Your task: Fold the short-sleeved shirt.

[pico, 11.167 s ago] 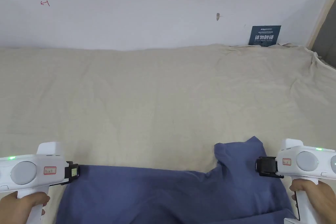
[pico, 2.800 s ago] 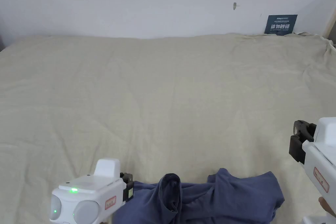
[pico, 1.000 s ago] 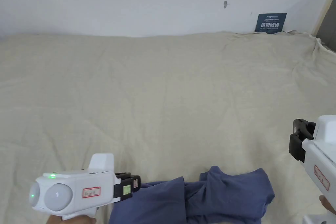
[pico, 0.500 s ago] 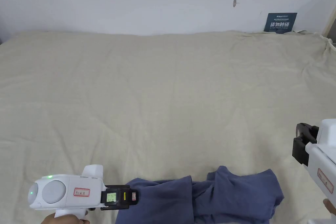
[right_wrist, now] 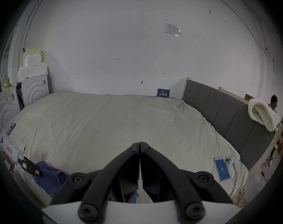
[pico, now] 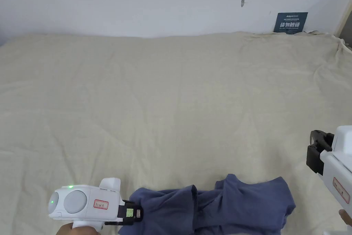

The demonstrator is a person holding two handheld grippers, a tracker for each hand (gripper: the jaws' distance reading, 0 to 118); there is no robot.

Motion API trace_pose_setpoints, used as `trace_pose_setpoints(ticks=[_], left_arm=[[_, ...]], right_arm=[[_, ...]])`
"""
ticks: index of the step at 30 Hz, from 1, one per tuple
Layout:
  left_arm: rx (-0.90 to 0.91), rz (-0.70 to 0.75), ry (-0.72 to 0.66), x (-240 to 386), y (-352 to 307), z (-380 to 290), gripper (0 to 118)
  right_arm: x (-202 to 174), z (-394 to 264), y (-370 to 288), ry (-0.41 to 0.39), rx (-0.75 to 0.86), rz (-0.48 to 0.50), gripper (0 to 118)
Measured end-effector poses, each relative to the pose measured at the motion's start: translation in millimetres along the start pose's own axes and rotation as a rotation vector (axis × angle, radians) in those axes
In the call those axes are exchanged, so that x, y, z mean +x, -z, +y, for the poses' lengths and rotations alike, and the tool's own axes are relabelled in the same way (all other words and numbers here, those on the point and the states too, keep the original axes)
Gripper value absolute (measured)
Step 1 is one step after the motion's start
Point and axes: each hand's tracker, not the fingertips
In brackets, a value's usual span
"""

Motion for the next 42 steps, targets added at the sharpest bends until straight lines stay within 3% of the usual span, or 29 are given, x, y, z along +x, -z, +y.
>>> trace_pose_setpoints(ticks=[10,23,26,37,42], left_arm=[[0.062,0.047,0.047,16.3,-51.0,3.7,6],[0.111,0.196,-0.069,-20.0,-134.5,4.8,5],[0.098,0.165,-0.101,2.4,-129.4,13.8,5],[-0.010,0.002,0.092,112.0,-41.6,57.8,5],[-0.065,-0.007,0.168,157.6,7.5,58.0,5]], right_arm=[[-0.2,3.6,2.5,0.000,0.009,0.004,0],[-9.9,3.6,7.2,-0.001,0.009,0.028,0],[-9.3,2.0,7.9,0.001,0.010,0.031,0],[7.1,-2.5,-0.1,0.021,0.012,0.007,0],[16.5,-6.3,-3.0,0.030,0.006,-0.013,0]])
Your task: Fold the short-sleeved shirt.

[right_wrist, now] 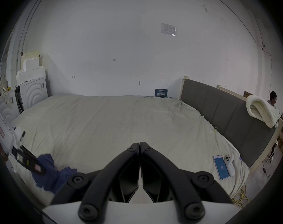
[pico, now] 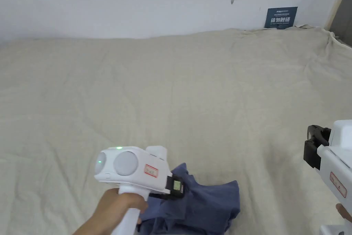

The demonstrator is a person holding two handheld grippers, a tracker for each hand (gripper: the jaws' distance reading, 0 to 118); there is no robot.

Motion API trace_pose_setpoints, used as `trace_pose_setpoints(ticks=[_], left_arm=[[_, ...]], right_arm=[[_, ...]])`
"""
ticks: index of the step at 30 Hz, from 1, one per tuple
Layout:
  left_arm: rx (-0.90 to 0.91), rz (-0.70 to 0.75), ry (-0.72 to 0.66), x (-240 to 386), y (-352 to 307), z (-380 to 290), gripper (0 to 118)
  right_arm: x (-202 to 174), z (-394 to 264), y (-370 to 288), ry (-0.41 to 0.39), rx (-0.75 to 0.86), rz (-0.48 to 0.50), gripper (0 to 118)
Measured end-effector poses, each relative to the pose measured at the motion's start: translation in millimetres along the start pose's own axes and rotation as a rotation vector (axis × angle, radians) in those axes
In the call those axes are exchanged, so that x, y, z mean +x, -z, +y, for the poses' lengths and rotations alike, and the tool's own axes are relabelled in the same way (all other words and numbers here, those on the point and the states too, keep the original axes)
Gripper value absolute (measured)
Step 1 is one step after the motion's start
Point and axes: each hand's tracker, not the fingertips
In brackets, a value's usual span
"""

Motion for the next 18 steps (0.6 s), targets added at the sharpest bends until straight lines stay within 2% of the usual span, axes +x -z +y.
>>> trace_pose_setpoints(ticks=[11,15,17,18], left_arm=[[-0.023,-0.062,-0.006,46.7,58.2,5.1,5],[-0.050,-0.009,0.036,54.4,81.0,-0.9,6],[-0.071,-0.002,0.057,57.4,87.0,-4.4,12],[-0.064,-0.002,0.055,57.9,88.1,-5.8,21]], right_arm=[[4.3,-1.2,-0.5,-0.004,-0.008,-0.015,0],[3.5,-1.4,-0.6,-0.003,-0.011,-0.015,0],[3.3,-1.5,-0.7,-0.004,-0.013,-0.014,0],[3.0,-1.8,-1.0,-0.007,-0.014,-0.013,0]])
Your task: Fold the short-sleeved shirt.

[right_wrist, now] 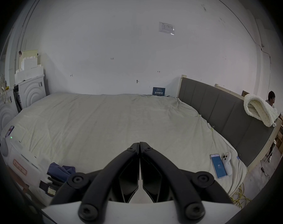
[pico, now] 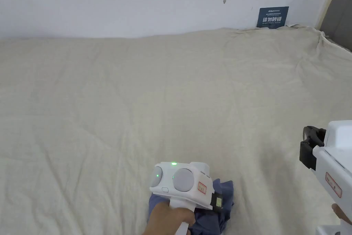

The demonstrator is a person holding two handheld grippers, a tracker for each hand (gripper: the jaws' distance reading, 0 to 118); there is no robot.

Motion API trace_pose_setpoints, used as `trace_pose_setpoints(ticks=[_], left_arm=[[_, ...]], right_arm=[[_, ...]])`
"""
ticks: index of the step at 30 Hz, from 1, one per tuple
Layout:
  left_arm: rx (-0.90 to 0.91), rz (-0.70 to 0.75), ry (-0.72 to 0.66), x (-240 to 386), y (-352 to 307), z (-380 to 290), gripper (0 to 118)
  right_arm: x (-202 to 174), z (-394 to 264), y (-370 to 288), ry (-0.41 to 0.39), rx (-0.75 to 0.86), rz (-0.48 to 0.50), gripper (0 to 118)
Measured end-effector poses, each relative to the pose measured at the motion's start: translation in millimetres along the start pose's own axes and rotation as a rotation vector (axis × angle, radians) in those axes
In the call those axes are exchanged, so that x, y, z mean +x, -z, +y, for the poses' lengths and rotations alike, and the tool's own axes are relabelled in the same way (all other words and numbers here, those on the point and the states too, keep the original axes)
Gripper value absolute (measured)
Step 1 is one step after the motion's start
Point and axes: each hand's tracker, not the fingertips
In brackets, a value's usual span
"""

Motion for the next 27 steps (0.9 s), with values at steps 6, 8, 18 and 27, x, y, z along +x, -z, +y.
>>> trace_pose_setpoints(ticks=[6,8,18,27], left_arm=[[0.021,-0.064,0.021,15.8,-17.0,-1.6,105],[0.068,-0.064,0.057,21.3,-29.6,-2.0,114],[0.356,0.079,0.087,-10.5,-95.5,-15.6,112],[0.465,0.173,0.084,-33.2,-75.8,-48.3,1]], right_arm=[[1.0,0.6,-1.8,-0.003,-0.003,-0.007,0],[2.3,0.7,-2.1,0.000,-0.002,-0.010,0],[1.3,7.6,-7.5,-0.003,0.019,-0.012,0],[-1.6,7.6,-8.3,-0.003,0.024,-0.005,0]])
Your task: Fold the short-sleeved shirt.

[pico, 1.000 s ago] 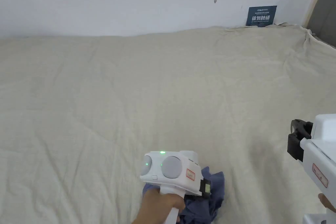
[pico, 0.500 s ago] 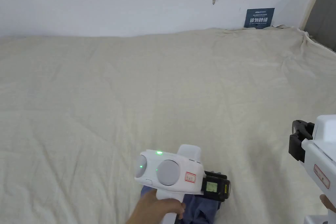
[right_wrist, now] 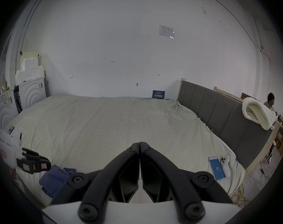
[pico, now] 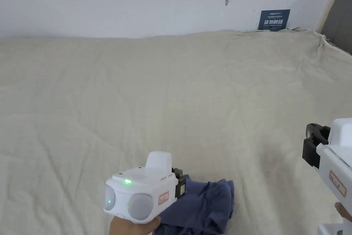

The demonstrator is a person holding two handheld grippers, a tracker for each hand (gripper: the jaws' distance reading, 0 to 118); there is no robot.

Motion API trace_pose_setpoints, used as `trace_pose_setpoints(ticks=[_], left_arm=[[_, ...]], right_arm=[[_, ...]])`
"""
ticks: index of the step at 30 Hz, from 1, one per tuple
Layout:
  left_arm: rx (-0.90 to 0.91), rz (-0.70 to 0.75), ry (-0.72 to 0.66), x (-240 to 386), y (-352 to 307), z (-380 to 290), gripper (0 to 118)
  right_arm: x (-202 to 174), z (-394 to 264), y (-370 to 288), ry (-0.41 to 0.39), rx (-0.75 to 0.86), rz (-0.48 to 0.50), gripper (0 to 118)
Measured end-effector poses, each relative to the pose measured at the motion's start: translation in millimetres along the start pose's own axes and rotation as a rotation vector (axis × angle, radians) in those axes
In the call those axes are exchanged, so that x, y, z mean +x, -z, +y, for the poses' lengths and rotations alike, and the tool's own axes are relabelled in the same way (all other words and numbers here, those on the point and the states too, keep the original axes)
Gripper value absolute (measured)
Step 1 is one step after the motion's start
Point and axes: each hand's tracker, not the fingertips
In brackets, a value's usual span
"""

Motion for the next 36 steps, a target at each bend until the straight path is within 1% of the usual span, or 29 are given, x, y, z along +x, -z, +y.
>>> trace_pose_setpoints(ticks=[10,12,15,18,22,25,26,30,36], left_arm=[[-0.032,-0.044,0.033,40.8,45.0,-36.0,0],[-0.039,-0.038,0.060,50.2,55.5,-39.6,0],[-0.046,-0.069,0.101,62.2,65.2,-43.9,0],[-0.047,-0.046,0.158,75.1,73.5,-47.3,0],[-0.047,-0.053,0.156,85.7,78.7,-49.5,0],[-0.032,-0.047,0.255,98.2,79.1,-53.0,0],[-0.037,-0.053,0.265,100.8,80.6,-54.5,0],[-0.055,-0.048,0.234,96.7,89.6,-58.1,0],[-0.063,-0.034,0.276,99.2,93.0,-61.5,0]], right_arm=[[7.8,-6.3,-1.6,0.002,-0.018,-0.012,0],[11.2,-7.7,-2.6,0.004,-0.021,-0.019,0],[16.1,-9.9,-4.2,0.004,-0.028,-0.030,0],[20.3,-12.4,-3.7,0.005,-0.039,-0.041,0],[21.6,-14.8,-2.2,0.010,-0.048,-0.048,0],[17.9,-15.0,-1.9,0.010,-0.054,-0.045,0],[16.6,-15.1,-1.8,0.010,-0.055,-0.044,0],[13.5,-16.0,-1.3,0.013,-0.059,-0.038,0],[9.3,-17.0,-2.3,0.014,-0.065,-0.033,0]])
